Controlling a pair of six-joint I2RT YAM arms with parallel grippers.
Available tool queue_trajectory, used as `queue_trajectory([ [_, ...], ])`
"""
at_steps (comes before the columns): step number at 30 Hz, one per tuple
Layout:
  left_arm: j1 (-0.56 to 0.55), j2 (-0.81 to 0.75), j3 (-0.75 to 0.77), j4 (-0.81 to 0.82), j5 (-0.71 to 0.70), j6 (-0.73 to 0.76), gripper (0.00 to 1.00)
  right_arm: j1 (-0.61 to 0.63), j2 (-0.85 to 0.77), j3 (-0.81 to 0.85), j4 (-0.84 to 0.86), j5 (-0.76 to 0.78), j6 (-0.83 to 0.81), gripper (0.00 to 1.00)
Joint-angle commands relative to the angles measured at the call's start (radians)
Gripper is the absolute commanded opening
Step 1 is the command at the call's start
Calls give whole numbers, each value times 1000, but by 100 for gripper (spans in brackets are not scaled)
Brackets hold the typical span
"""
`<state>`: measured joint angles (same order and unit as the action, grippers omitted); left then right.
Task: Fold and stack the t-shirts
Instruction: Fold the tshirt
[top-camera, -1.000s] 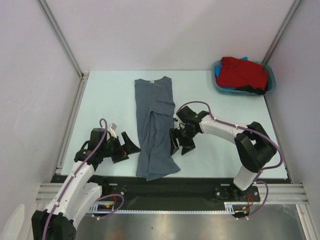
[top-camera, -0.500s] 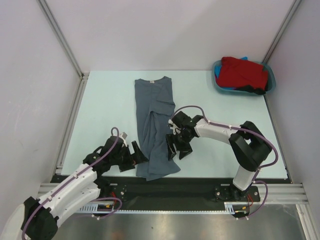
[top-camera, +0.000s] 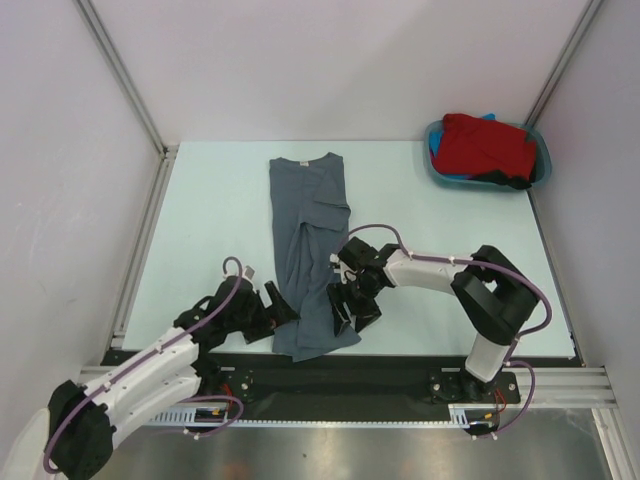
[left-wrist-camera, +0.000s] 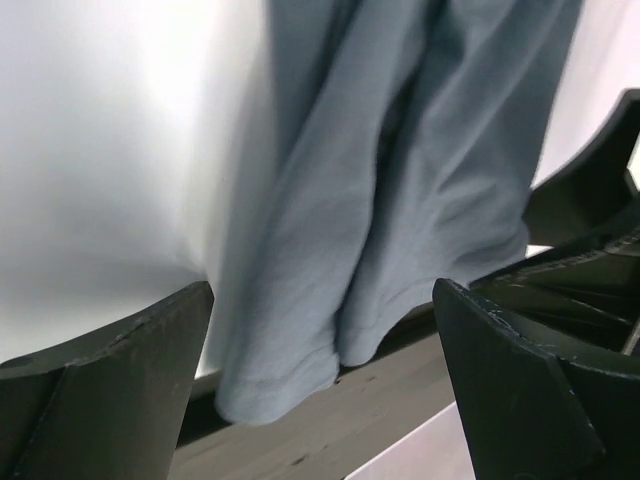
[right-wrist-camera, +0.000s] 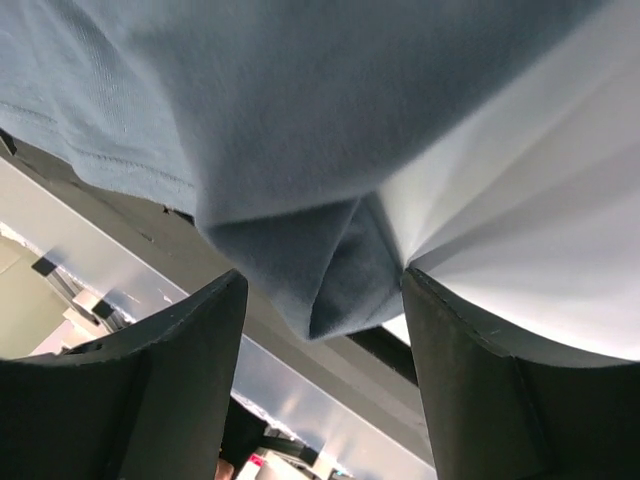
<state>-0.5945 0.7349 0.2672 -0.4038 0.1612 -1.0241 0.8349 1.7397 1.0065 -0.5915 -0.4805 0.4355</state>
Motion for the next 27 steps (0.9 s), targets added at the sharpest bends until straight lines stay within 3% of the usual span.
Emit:
queue_trajectory([
  [1,-34,75,-13,105,3,-7,100,4,20,17,53,-18,-9,67],
  [8,-94,222,39,209,35,16,100,9,44,43,52,-15,-23,60],
  [12,-100,222,49,186,35,13,86,9,35,47,36,-7,-20,53],
  [17,-100,155,64,77,26,7,79,10,-24,41,-28,61,-8,49],
  [20,-103,121,87,2,12,27,62,9,-66,27,-53,83,0,43],
  [23,-106,98,101,-41,15,41,29,7,-92,17,-94,105,8,36],
  [27,-120,126,144,-63,11,85,12,9,-141,-17,-122,105,16,29],
])
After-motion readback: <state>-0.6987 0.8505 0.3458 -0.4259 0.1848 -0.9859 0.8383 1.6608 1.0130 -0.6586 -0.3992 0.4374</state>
